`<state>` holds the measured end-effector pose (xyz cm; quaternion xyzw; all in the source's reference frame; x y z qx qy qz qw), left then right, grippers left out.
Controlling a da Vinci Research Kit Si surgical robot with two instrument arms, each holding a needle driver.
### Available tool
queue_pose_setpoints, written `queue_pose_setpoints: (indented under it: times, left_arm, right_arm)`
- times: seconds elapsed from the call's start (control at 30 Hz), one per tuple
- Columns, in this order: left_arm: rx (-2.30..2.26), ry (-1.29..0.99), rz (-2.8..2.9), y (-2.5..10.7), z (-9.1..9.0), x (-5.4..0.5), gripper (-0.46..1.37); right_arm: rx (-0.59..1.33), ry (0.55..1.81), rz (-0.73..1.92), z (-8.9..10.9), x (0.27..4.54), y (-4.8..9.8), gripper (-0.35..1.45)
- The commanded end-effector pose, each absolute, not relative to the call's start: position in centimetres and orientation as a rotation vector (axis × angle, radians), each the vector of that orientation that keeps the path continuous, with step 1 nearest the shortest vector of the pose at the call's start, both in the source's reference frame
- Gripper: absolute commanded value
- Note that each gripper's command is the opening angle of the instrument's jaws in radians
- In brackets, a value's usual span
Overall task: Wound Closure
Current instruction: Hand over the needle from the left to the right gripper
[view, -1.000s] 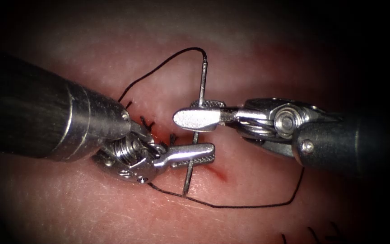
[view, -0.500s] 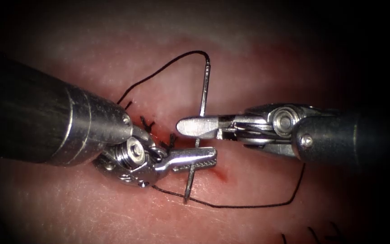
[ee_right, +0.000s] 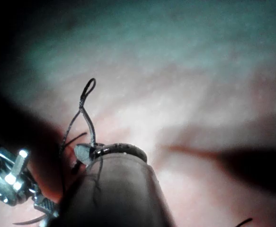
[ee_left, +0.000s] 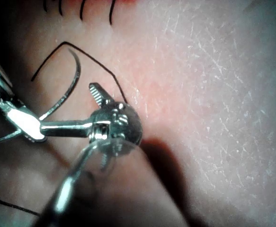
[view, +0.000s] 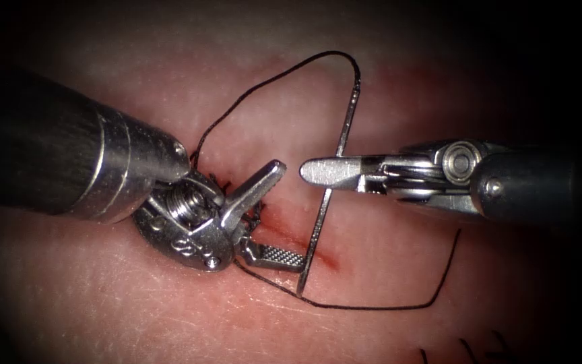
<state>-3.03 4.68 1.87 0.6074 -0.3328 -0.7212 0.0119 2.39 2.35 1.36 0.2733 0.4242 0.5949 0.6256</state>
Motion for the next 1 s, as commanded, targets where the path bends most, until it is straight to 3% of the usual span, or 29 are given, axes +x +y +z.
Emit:
queue_pose_setpoints:
  times: [0.03,0.13,0.2,0.27,0.3,0.33,0.37,0.67,1.0]
  left_arm:
    - [1.923,-1.031,-2.268,4.68,1.87,-3.00,1.35]
    - [1.970,-0.981,-2.351,4.66,1.85,-2.96,1.33]
    - [1.983,-0.956,-2.422,4.64,1.86,-2.94,1.10]
    - [2.025,-0.923,-2.447,4.63,1.88,-2.92,0.61]
    - [2.045,-0.894,-2.463,4.61,1.90,-2.91,0.06]
    - [2.043,-0.867,-2.473,4.59,1.92,-2.91,-0.23]
    - [2.041,-0.840,-2.484,4.59,1.93,-2.91,-0.35]
    - [2.001,-0.703,-2.543,4.43,2.19,-2.94,-0.35]
    - [1.957,-0.635,-2.654,4.35,2.48,-3.11,-0.35]
  right_arm:
    - [0.550,0.992,1.257,1.40,2.36,2.31,-0.35]
    - [0.439,1.022,1.129,1.43,2.27,2.37,-0.35]
    - [0.376,1.024,1.072,1.44,2.22,2.41,-0.35]
    - [0.303,1.006,1.013,1.44,2.18,2.44,-0.35]
    - [0.249,0.992,0.986,1.44,2.14,2.48,-0.35]
    - [0.213,0.986,0.968,1.45,2.12,2.50,-0.35]
    - [0.193,0.987,0.961,1.45,2.10,2.51,-0.35]
    - [-0.066,0.956,0.793,1.54,2.10,2.59,-0.35]
    - [-0.258,1.045,0.520,1.81,2.41,2.48,-0.35]
